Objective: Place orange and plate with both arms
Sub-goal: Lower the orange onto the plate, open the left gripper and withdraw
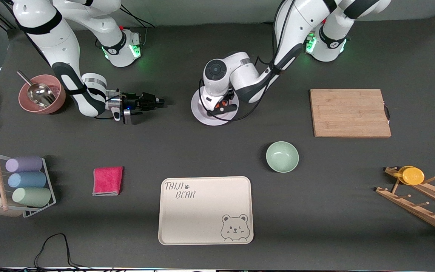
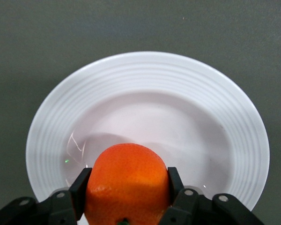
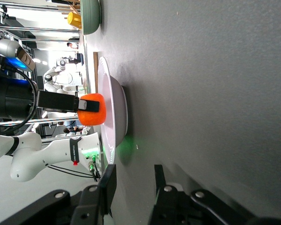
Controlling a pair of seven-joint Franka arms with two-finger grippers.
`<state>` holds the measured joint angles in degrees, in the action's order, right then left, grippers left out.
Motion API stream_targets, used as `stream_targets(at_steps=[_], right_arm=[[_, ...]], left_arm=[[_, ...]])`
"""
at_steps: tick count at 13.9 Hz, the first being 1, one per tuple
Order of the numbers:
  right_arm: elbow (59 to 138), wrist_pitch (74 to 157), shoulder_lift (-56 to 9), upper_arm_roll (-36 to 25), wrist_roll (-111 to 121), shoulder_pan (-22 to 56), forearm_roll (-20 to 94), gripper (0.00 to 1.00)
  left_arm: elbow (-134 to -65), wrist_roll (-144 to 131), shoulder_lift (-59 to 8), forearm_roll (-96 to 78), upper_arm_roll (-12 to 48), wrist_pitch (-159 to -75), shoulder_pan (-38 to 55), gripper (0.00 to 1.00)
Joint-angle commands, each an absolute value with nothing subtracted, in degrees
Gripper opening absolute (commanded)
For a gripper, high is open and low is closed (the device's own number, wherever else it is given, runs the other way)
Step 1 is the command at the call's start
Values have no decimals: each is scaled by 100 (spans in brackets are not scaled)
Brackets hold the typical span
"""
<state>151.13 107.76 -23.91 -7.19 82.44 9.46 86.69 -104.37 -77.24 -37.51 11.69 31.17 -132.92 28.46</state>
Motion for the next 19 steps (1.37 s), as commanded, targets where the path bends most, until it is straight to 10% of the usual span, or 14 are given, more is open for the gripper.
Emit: stream_targets(at_steps=[1, 9, 19], right_arm=[[15047, 10723, -2558, -721, 8473, 993, 8851, 40], [15047, 10723, -2566, -712, 8473, 993, 8877, 40], [14933, 10740, -2628, -404, 8560, 2275, 10932, 40]], left_arm=[[-10318, -7901, -3788, 1266, 3006, -13324, 2988, 100], [-9836, -7176, -3017, 1257, 2953, -11711, 2393, 98], [-9624, -3178, -1267, 932, 2953, -9818, -646, 100]])
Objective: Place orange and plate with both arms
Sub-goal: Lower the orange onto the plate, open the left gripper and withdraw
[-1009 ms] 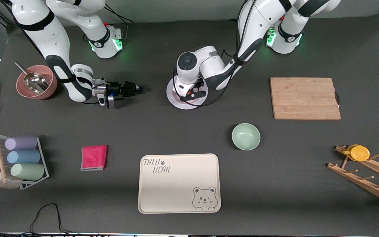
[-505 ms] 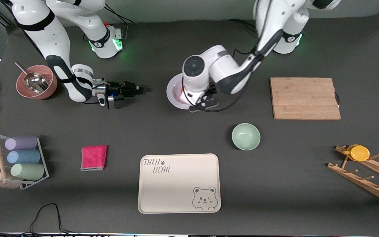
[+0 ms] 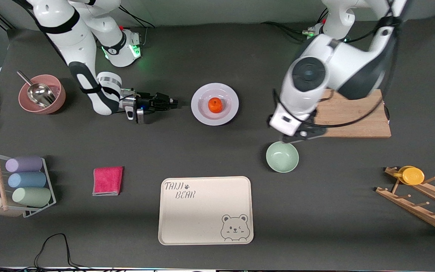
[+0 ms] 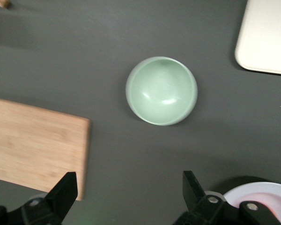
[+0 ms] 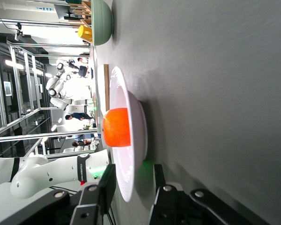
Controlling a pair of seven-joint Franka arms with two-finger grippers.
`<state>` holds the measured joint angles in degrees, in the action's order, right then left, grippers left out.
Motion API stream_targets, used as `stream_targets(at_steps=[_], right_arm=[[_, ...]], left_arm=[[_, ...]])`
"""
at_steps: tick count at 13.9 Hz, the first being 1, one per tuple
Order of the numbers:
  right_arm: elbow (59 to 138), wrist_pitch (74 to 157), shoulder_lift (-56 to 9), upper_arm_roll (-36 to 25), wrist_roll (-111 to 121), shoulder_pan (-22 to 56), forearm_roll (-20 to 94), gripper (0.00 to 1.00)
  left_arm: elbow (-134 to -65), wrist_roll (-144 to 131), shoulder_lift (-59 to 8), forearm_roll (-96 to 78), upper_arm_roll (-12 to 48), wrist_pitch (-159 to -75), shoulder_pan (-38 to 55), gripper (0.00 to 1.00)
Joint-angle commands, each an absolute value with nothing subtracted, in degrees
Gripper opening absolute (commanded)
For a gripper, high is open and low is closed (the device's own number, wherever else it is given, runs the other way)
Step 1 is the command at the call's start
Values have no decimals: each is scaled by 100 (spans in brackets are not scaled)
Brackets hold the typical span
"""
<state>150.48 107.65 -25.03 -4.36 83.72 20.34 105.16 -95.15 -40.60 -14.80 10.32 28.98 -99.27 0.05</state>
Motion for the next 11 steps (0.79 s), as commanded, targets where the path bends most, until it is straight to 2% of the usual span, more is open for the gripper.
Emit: stream_targets(at_steps=[1, 3, 4, 6, 7, 11], right_arm=[[14889, 10740, -2637, -369, 8561, 2407, 11116, 40], [14793, 10766, -2698, -290, 8595, 2557, 11390, 40], [14731, 10767, -2750, -290, 8604, 2645, 11478, 40], [14626, 10775, -2891, -290, 8735, 2733, 11627, 40], [14581, 10775, -2961, -290, 8789, 2742, 11628, 40], [14493, 10793, -3041, -255, 8789, 2760, 11645, 40]], left_arm=[[-9624, -2755, -1170, 906, 2944, -9704, -929, 100], [-9659, -2016, -880, 870, 2788, -9502, -1300, 100], [-9659, -1708, -731, 844, 2264, -9370, -1057, 100], [-9755, -945, -424, 416, 519, -9229, 13, 100], [-9799, -662, -352, 344, 171, -9220, 148, 100], [-10308, -527, 253, 343, -324, -9245, 307, 100]])
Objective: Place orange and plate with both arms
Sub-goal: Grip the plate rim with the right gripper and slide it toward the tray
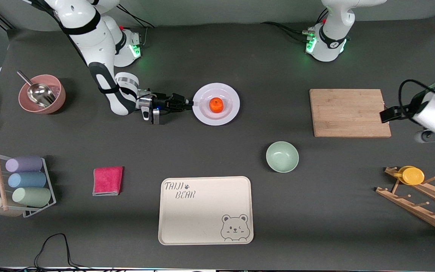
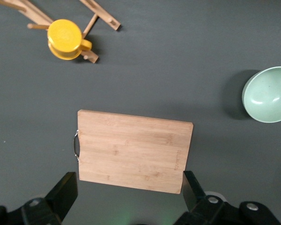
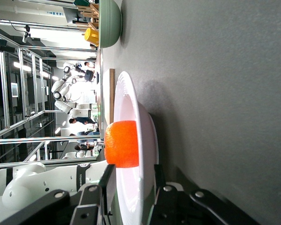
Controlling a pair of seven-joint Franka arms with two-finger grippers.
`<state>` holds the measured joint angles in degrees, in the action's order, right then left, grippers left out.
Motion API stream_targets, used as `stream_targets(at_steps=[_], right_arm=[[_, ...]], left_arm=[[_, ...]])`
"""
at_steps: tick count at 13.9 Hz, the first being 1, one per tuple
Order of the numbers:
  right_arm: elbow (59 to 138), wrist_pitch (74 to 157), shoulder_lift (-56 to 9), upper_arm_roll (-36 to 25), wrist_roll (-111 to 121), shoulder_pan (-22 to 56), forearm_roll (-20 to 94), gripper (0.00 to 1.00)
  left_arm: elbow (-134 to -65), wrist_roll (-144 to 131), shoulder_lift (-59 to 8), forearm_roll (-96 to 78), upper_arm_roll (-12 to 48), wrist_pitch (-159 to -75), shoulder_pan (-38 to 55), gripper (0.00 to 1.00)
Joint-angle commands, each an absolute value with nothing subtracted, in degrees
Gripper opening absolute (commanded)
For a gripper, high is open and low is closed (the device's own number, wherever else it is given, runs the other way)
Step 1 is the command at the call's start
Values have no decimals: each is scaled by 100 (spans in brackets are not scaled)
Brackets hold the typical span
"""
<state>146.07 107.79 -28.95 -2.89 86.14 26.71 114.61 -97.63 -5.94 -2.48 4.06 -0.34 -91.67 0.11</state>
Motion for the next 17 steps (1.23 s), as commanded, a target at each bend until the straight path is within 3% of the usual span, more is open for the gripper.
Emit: stream_targets(at_steps=[1, 4, 5, 7, 8, 12, 14, 17], right_arm=[[14432, 10793, -3067, -220, 8789, 2760, 11646, 40], [14379, 10802, -3076, 17, 8789, 2760, 11987, 40], [14379, 10802, -3076, 26, 8789, 2760, 12032, 34], [14379, 10802, -3076, 26, 8798, 2760, 12023, 7], [14379, 10802, -3076, 26, 8798, 2760, 12023, 0], [14379, 10740, -2840, 18, 8570, 2602, 12006, 0], [14388, 10740, -2367, 18, 7958, 2435, 11762, 0], [14379, 10758, -1418, 18, 6596, 1857, 10499, 0]], left_arm=[[-10466, -527, 385, 343, -343, -9316, 308, 100], [-10555, -527, 536, 308, -430, -9422, 246, 100], [-10564, -527, 571, 308, -439, -9404, 142, 100], [-10547, -519, 545, 308, -439, -9360, 105, 100], [-10538, -492, 519, 308, -439, -9352, 123, 100], [-10486, -457, 448, 308, -422, -9352, 176, 100], [-10450, -457, 413, 308, -404, -9334, 193, 100], [-10415, -457, 413, 308, -361, -9212, 185, 100]])
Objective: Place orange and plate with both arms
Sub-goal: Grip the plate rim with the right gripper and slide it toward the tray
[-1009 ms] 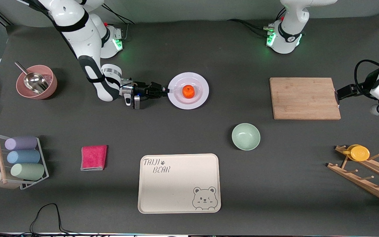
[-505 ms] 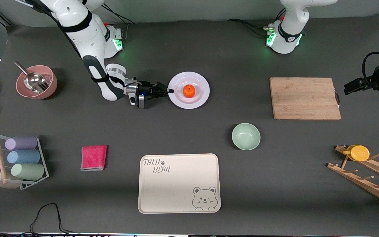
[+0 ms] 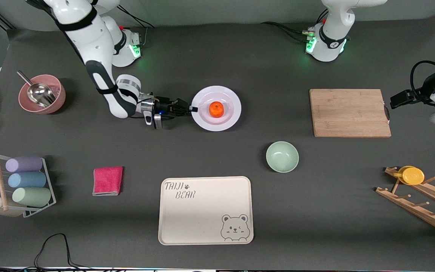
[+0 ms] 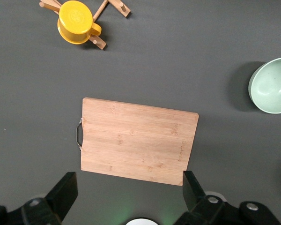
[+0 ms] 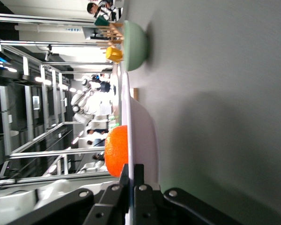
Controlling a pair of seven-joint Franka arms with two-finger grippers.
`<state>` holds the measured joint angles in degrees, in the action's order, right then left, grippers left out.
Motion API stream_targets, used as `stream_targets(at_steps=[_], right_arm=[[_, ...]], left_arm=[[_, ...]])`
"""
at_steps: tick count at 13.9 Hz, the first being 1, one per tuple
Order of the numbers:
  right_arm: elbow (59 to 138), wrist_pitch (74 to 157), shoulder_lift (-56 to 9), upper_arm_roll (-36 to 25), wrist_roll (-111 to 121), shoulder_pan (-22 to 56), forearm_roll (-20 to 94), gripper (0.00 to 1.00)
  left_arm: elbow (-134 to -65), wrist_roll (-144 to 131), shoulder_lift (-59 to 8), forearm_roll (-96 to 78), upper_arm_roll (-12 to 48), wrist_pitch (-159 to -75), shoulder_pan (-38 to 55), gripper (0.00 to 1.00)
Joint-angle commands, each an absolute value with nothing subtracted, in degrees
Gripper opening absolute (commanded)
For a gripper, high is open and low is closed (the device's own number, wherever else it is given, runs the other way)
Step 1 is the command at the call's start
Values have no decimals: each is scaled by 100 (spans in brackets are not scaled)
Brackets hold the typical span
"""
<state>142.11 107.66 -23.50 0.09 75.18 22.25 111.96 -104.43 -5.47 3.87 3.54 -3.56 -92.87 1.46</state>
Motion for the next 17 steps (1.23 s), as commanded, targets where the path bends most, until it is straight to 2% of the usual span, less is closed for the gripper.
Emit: stream_targets(at_steps=[1, 4, 7, 10, 13, 17], right_arm=[[14370, 10767, -1137, 18, 6174, 1663, 10111, 0], [14038, 10767, -616, 18, 5153, 1415, 9502, 0], [13388, 10767, -868, 9, 4913, 1389, 9387, 0], [12256, 10767, -1886, -52, 4913, 1362, 9334, 0], [10781, 10740, -3116, -342, 4869, 1354, 9246, 0], [8733, 10740, -4506, -439, 4063, 1353, 9307, 0]], left_arm=[[-10415, -448, 413, 308, -360, -9211, 176, 100], [-10380, -378, 413, 308, -369, -9211, 132, 100], [-10319, -369, 413, 308, -360, -9202, 132, 100], [-10266, -378, 413, 281, -360, -9185, 176, 100], [-10143, -378, 378, 264, -360, -9176, 193, 100], [-10090, -378, 282, 264, -360, -9176, 193, 100]])
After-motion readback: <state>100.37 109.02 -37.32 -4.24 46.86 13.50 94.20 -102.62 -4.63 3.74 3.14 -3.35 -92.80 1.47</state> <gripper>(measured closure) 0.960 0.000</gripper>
